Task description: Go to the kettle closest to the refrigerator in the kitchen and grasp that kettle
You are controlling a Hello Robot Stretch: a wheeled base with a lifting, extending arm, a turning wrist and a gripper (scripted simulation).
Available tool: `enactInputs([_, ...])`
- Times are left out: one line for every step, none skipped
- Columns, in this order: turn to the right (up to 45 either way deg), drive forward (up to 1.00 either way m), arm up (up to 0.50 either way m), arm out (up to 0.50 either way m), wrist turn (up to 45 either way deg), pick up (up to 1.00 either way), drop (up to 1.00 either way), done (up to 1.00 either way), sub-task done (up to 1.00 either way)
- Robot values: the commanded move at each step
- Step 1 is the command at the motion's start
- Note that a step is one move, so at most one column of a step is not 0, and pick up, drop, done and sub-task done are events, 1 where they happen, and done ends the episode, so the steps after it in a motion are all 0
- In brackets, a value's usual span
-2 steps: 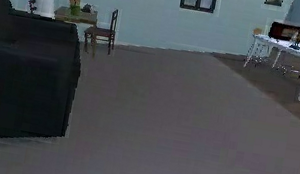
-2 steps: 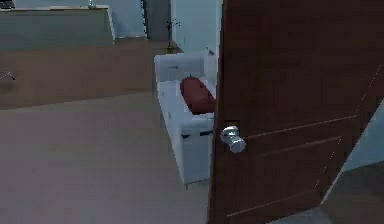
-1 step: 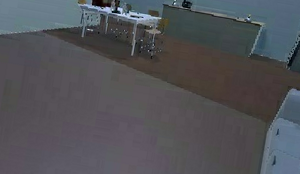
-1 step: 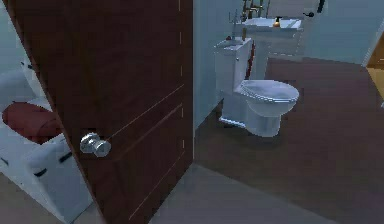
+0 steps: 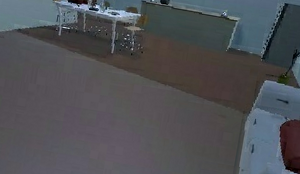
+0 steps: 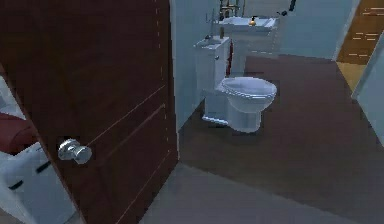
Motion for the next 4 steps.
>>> enactInputs([0.0,0.40,0.00,0.00,0.0,0.00,0.00,0.00,0.00])
enactInputs([21.0,0.00,0.00,0.00,0.0,0.00,0.00,0.00,0.00])
enactInputs([0.0,1.00,0.00,0.00,0.0,0.00,0.00,0.00,0.00])
enactInputs([3.0,0.00,0.00,0.00,0.0,0.00,0.00,0.00,0.00])
